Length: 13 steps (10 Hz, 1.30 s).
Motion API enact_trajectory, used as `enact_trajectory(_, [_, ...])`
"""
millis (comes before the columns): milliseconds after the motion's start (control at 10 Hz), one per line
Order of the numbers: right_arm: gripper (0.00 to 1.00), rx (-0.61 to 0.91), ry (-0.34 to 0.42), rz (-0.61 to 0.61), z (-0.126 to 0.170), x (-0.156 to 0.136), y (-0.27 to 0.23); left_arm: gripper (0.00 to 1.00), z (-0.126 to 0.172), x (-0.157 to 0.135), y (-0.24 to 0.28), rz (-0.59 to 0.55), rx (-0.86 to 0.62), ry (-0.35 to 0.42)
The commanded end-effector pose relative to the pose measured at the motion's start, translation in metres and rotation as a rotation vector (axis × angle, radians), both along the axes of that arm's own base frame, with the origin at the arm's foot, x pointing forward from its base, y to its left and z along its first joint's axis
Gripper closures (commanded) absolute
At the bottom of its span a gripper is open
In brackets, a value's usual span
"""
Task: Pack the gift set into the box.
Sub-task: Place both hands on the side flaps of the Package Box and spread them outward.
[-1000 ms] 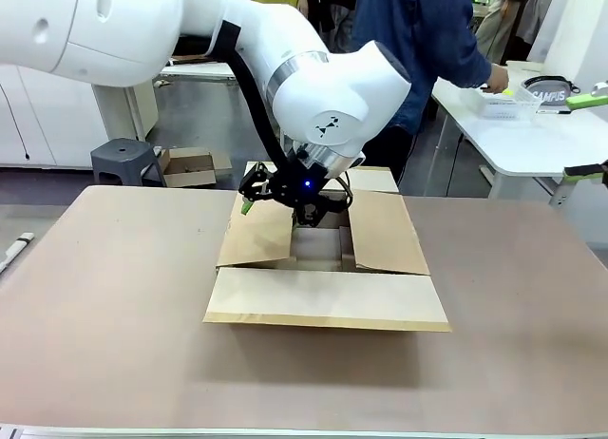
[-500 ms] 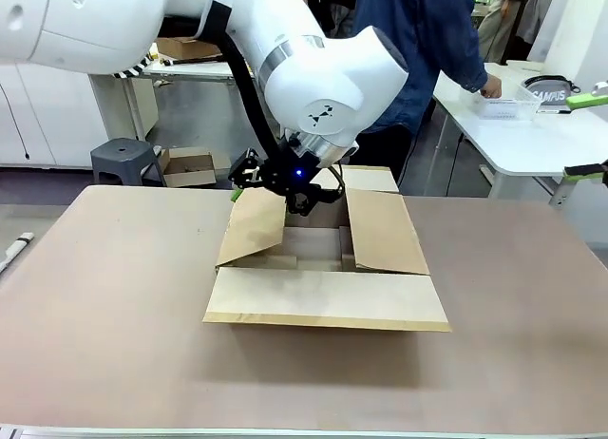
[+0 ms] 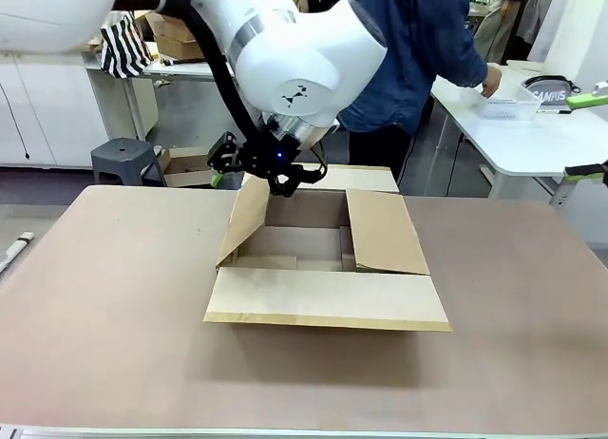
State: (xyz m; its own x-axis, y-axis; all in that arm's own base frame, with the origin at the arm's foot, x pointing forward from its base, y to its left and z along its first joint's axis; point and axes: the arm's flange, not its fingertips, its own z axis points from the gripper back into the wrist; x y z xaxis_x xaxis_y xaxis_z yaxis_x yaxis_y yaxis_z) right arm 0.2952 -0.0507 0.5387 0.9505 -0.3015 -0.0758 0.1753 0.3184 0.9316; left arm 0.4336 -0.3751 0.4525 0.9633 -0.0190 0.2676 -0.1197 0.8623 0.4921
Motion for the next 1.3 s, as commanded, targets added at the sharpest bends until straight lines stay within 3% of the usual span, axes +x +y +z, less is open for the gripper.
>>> enact_trajectory(0, [0.0,0.018,-0.023,0.003,0.001,0.003,0.002,0.0,-0.011,-0.004,0.019,0.021,-0.02,-0.027])
enact_trajectory(300, [0.0,0.018,-0.023,0.003,0.001,0.003,0.002,0.0,-0.012,0.006,0.039,-0.028,-0.12,0.031])
enact_trajectory(800, [0.0,0.018,-0.023,0.003,0.001,0.003,0.002,0.0,0.005,-0.003,0.075,0.062,-0.167,-0.041])
enact_trajectory(1200, [0.0,0.018,-0.023,0.003,0.001,0.003,0.002,0.0,0.016,-0.008,0.12,0.057,-0.284,-0.059])
